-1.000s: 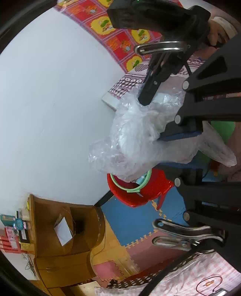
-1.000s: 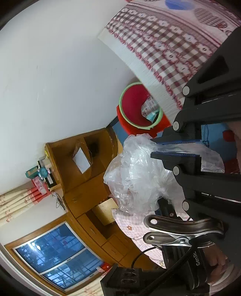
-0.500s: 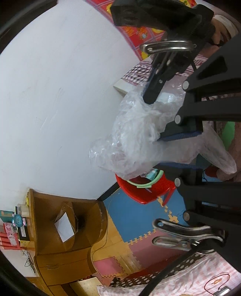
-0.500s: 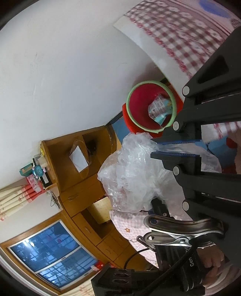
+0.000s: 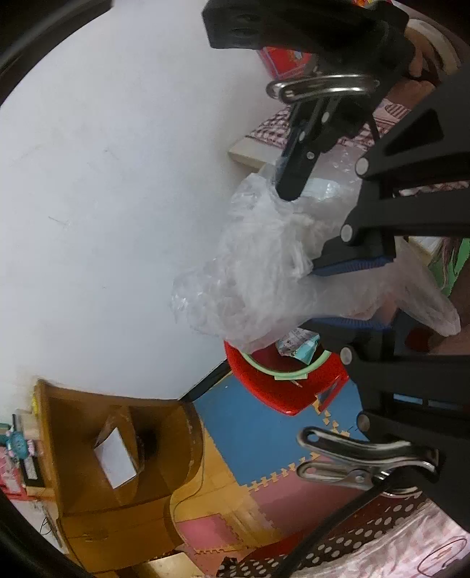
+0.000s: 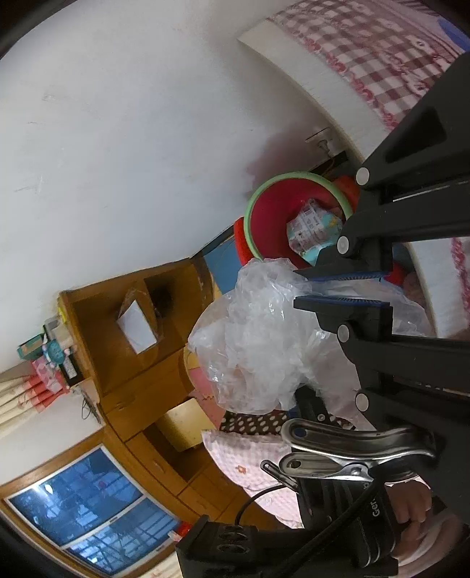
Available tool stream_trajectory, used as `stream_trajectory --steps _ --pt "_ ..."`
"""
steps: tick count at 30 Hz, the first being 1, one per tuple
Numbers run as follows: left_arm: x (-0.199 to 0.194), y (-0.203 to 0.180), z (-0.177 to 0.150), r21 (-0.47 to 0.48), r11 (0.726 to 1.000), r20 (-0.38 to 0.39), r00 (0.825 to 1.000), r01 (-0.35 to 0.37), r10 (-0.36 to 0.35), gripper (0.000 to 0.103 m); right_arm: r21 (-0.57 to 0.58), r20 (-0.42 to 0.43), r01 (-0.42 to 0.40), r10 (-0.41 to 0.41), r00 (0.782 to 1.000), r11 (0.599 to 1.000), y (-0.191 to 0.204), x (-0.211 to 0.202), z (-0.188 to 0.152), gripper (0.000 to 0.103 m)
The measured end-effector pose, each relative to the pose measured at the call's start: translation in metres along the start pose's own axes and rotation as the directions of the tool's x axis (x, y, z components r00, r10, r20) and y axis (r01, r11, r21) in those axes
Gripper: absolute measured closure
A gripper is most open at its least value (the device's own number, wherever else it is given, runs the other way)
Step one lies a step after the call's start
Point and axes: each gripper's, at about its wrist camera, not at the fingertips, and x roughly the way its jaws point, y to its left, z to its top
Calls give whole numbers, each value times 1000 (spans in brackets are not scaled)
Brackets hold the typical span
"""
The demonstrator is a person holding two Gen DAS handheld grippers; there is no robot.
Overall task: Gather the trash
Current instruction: 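Lift the clear plastic bag with both grippers and carry it to the red bucket, then open both grippers to drop the clear plastic bag into the red bucket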
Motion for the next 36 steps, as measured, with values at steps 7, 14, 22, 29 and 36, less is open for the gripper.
stream_trajectory --steps 7,14,22,29,36 --pt "46 8 13 46 998 -47 998 36 -34 80 42 -69 65 -62 996 997 -19 37 12 94" --pt "97 19 22 42 997 -126 990 72 -66 80 41 -182 110 -101 978 993 -37 78 22 94" --pt "147 30 34 50 995 -200 977 84 -73 81 42 -300 169 -149 942 985 -50 126 37 93" --pt "186 37 46 53 993 -241 967 103 -88 81 11 -420 216 -191 887 976 -68 172 48 91" --pt "226 48 52 53 993 -299 950 108 -87 81 27 -501 248 -201 841 968 -86 208 46 90"
